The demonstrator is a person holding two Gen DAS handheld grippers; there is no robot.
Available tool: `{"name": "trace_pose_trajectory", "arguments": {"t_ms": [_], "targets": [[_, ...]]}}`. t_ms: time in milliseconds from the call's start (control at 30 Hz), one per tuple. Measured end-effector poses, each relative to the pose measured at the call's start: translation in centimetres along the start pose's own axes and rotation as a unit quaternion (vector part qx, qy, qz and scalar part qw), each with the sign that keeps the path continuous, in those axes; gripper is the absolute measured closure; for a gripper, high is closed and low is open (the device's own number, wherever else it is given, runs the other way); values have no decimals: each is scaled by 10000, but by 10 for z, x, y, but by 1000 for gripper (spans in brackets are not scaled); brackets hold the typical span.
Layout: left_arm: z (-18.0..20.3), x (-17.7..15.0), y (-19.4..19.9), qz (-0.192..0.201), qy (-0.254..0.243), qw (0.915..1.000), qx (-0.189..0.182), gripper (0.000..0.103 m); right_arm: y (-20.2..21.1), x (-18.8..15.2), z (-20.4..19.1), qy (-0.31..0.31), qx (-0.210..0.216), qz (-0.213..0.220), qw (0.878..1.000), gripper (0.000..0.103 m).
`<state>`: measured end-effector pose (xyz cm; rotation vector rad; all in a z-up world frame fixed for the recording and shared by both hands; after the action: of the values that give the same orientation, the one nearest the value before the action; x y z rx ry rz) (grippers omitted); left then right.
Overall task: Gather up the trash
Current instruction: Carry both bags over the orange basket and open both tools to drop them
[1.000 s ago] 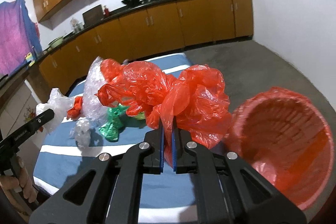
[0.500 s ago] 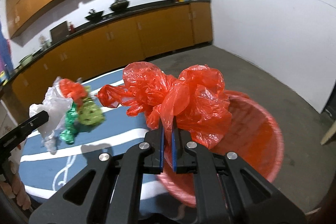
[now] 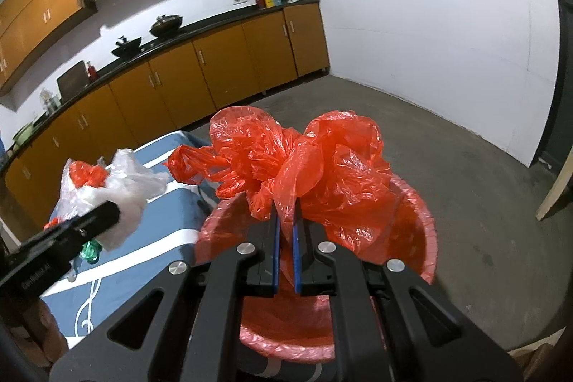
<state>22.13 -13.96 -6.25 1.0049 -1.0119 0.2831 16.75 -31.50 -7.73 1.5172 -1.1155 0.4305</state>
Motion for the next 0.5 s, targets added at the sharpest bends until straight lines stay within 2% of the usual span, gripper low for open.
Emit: {"name": "trace_pose_trajectory", "arguments": {"t_ms": [267,400,433,500], "targets": [[19,2,-37,-192,-133,9991,-352,81,-5,5,17,-208,-38,28,9998,97],[31,1,-50,-291,-113,9983,-496,75,-3,3,19,-304,19,68,9995,96],[31,-1,-52,-310,-105,9982,-508,73,-4,3,20,-336,42,65,9994,93],[31,-3,-57,-373,-100,9978,-541,68,-3,1,23,-374,60,55,9993,81]]}}
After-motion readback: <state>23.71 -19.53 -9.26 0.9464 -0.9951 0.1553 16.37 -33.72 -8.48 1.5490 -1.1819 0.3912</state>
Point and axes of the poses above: each gripper's, at about its wrist camera, not at the fingertips, and y roughly against the way its jaws point, z to its right, x to its top, the point moved 3 cm from there along -y, roughly the way its jaws point, and after that the axes turned 6 degrees about -y, right-handed, at the moved point
